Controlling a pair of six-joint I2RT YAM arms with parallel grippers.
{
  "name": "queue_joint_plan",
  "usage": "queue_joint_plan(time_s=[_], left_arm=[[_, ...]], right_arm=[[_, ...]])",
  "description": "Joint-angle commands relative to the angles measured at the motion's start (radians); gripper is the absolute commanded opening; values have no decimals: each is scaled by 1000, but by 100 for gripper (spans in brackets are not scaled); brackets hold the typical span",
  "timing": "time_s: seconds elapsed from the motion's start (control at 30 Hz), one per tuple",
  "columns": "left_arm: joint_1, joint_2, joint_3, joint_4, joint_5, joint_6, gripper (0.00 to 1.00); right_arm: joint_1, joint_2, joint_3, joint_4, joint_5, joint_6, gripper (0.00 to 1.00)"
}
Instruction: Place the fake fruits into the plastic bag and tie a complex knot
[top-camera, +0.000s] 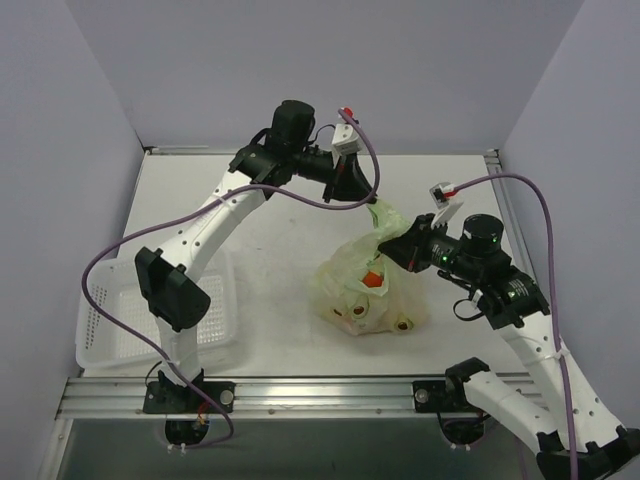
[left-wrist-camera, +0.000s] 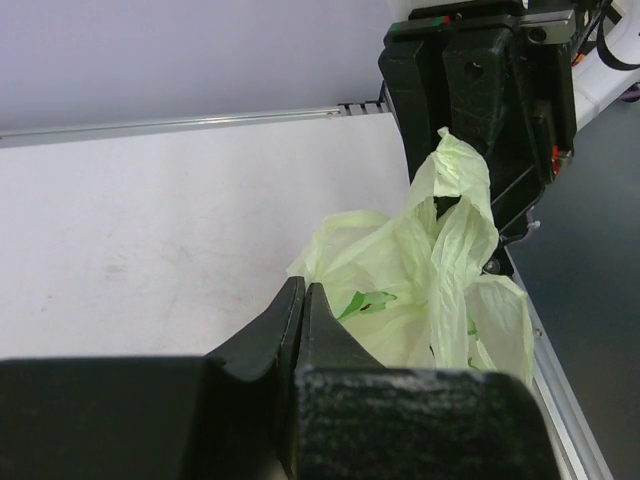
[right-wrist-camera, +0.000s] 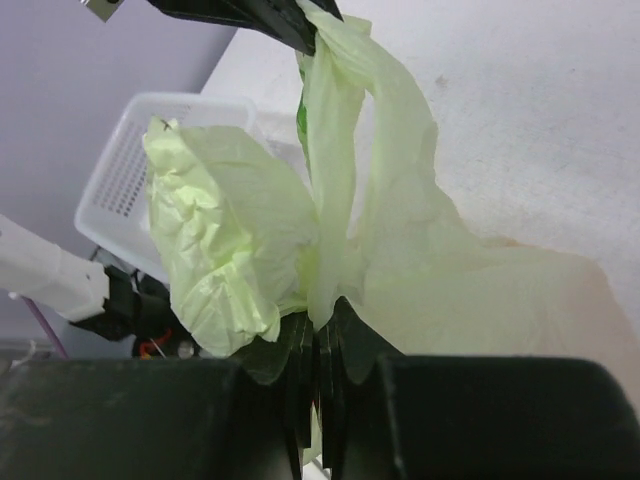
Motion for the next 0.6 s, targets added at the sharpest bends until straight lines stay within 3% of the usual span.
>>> queue_joint_plan(time_s=[0.0, 0.13, 0.3, 0.4, 0.47, 0.57], left_arm=[[7, 8, 98, 41, -14, -44, 0], [10, -32, 26, 38, -75, -41, 0], [7, -168, -173, 41, -351, -96, 0], [4, -303, -388, 107, -511, -193, 0], [-2, -436, -577, 187, -569, -308, 0], [-25, -599, -747, 358, -606, -431, 0]], right_arm=[[52, -42, 39, 33, 133, 236, 0], [90, -25, -31, 44, 272, 319, 0], [89, 34, -116, 116, 366, 384, 0], [83, 58, -151, 177, 423, 393, 0], [72, 67, -167, 194, 447, 398, 0], [61, 71, -191, 226, 474, 398, 0]])
